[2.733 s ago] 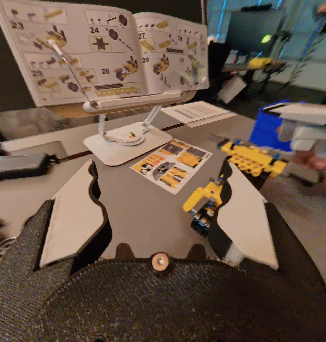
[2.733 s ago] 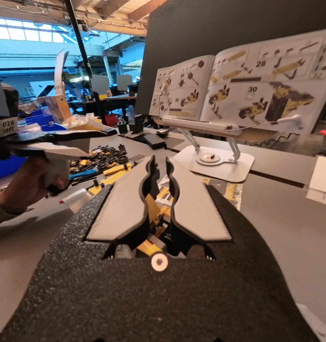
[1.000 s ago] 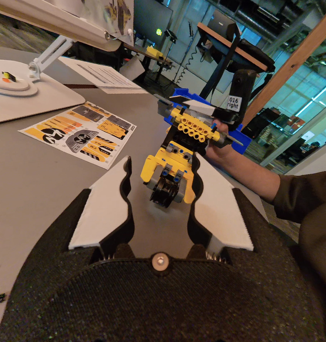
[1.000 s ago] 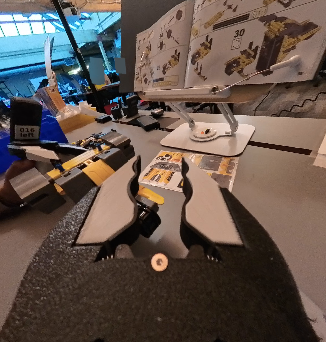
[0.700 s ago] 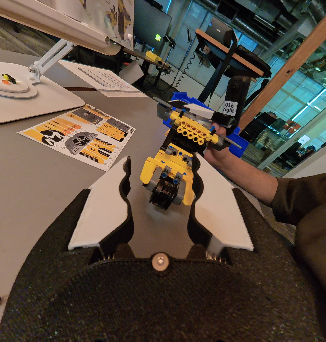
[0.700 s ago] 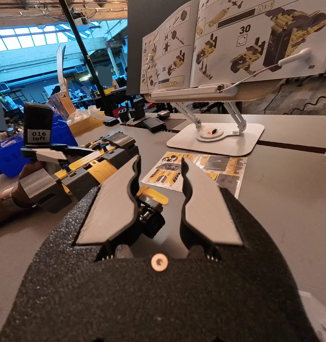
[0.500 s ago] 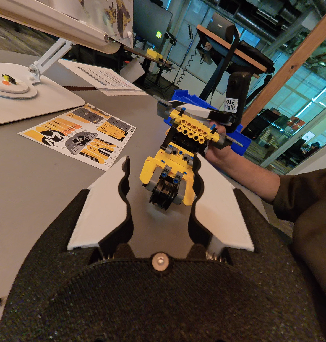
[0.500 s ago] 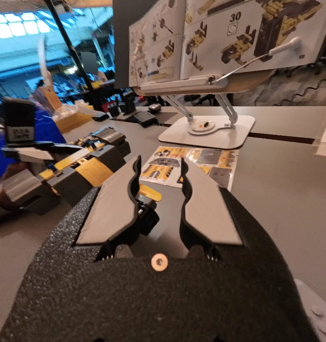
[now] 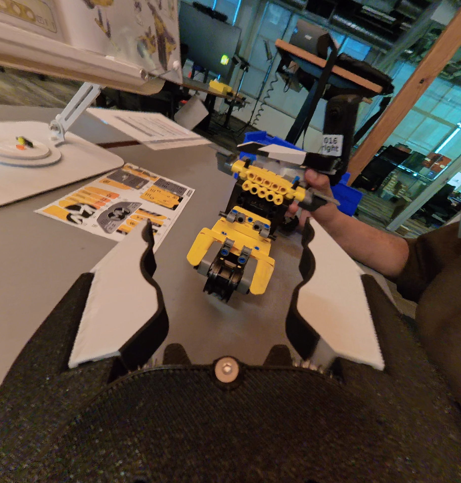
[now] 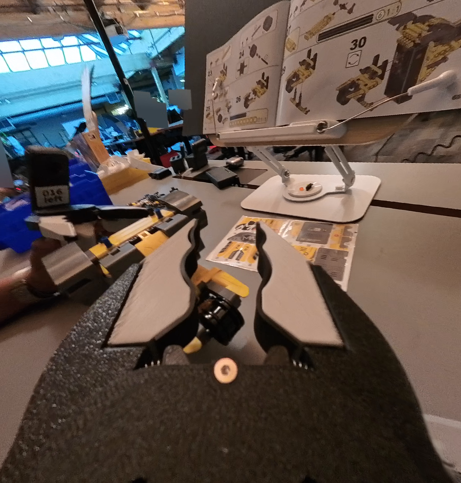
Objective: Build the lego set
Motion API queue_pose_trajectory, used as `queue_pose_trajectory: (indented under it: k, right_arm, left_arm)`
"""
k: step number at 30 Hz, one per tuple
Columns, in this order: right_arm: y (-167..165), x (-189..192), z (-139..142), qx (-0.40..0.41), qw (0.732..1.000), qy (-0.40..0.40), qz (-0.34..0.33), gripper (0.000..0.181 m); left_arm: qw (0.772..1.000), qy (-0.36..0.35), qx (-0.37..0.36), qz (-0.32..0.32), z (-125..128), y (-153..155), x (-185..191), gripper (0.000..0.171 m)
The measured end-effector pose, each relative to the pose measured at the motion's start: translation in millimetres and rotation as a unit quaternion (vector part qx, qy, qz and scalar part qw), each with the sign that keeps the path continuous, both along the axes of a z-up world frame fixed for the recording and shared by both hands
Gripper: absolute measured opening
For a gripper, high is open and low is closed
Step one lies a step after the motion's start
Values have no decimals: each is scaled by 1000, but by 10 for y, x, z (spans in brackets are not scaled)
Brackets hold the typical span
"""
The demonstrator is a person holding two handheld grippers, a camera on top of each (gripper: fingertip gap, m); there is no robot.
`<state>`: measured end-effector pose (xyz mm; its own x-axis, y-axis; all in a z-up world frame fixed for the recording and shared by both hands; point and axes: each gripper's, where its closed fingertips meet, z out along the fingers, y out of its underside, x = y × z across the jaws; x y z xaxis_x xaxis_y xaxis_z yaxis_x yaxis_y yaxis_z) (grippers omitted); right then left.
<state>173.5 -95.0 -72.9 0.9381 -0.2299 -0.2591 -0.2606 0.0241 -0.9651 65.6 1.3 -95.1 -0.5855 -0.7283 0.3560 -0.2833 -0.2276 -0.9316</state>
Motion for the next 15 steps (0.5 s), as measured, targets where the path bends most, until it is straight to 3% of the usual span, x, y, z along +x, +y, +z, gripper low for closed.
queue_pose_trajectory:
  k: [4, 8, 15]
  right_arm:
    - [24, -127, 92, 23, 999, 15, 25, 44]
    - [52, -196, 104, 10, 999, -25, 25, 44]
    - [107, -264, 47, -10, 998, -49, 31, 44]
  left_arm:
    - [999, -48, 10, 5, 143, -31, -49, 121]
    - [998, -62, 23, 16, 196, -26, -66, 119]
    - [998, -40, 42, 21, 61, -8, -14, 113]
